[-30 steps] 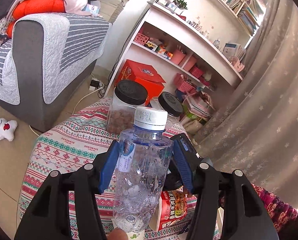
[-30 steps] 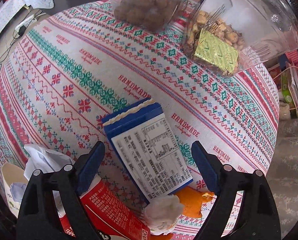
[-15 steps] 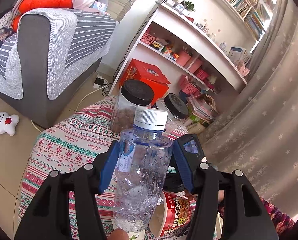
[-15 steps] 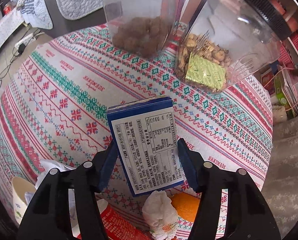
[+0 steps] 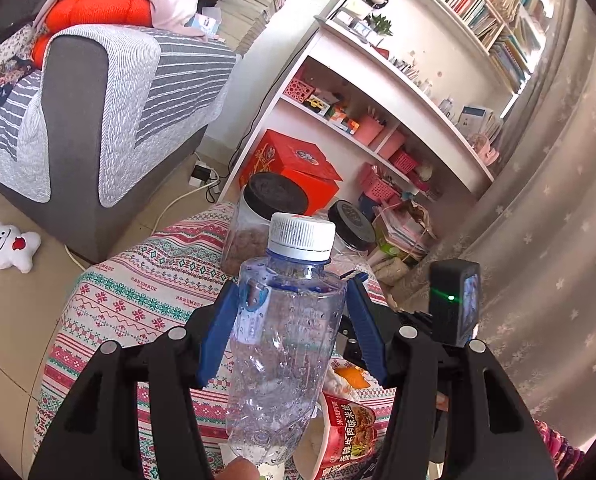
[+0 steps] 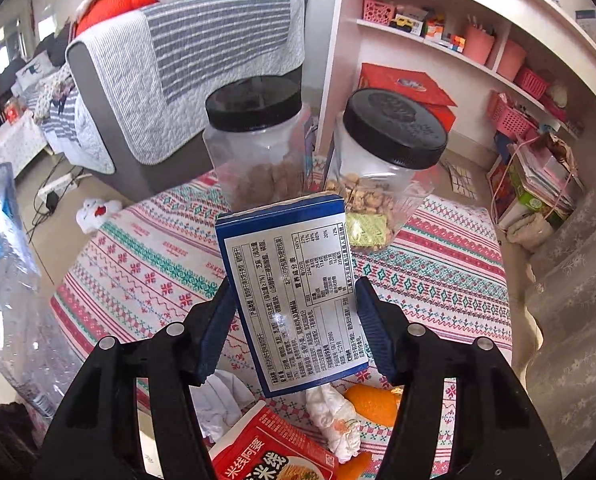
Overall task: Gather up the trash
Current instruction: 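Carry the box to the white bin and open the right tool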
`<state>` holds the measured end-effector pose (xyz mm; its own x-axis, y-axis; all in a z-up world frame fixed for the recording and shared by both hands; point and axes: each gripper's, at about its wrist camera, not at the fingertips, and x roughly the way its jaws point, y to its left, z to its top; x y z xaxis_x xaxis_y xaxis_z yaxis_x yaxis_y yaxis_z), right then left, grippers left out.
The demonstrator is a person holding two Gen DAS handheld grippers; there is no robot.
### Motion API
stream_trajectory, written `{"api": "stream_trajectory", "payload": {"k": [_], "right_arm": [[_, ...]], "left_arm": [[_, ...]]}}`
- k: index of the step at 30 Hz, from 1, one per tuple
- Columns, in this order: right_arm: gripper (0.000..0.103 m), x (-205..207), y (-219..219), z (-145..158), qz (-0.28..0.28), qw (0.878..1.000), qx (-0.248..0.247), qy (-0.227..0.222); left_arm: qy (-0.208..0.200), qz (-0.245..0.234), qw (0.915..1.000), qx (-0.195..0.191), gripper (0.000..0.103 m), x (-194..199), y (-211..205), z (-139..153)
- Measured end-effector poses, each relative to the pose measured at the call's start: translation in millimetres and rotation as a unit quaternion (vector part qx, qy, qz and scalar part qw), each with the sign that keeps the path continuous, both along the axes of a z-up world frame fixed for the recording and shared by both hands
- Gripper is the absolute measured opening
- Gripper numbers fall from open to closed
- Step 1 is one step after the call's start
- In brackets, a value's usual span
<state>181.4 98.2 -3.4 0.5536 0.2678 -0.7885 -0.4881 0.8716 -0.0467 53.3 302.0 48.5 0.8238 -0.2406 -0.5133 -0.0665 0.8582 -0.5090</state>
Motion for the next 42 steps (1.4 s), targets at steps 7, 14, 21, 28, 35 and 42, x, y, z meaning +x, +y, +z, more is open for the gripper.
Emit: {"api": "stream_trajectory", "payload": {"k": [7, 14, 21, 28, 35, 42], "right_arm": [[0.058, -40.6, -18.2, 27.8, -0.037, 0.997, 0.043, -0.052], [0.058, -79.2, -41.9, 53.6, -0.063, 0.99, 0.065, -0.109], [0.058, -105.8, -82.9, 76.4, -0.101, 0.98, 0.079, -0.152], [0.059, -128.8, -137.8, 90.9, -0.15, 0.967, 0.083, -0.186], [0.059, -150.9, -208.3, 97.0, -0.211, 0.952, 0.089, -0.205], [0.059, -171.9, -286.9, 91.3, -0.288, 0.932, 0.069, -0.208]], "left_arm": [[-0.01, -0.007, 0.9998, 0.018, 0.055, -5.9, -16.4, 5.7], [-0.021, -0.017, 0.9993, 0.026, 0.055, -22.0, -34.4, 12.6], [-0.035, -0.017, 0.9986, 0.037, 0.055, -32.2, -63.2, 34.8], [-0.053, -0.048, 0.9961, 0.051, 0.055, -42.6, -118.0, 58.9], [-0.062, -0.092, 0.9925, 0.052, 0.055, -47.8, -179.2, 71.5], [-0.069, -0.145, 0.9855, 0.054, 0.055, -54.9, -244.1, 79.1]]}}
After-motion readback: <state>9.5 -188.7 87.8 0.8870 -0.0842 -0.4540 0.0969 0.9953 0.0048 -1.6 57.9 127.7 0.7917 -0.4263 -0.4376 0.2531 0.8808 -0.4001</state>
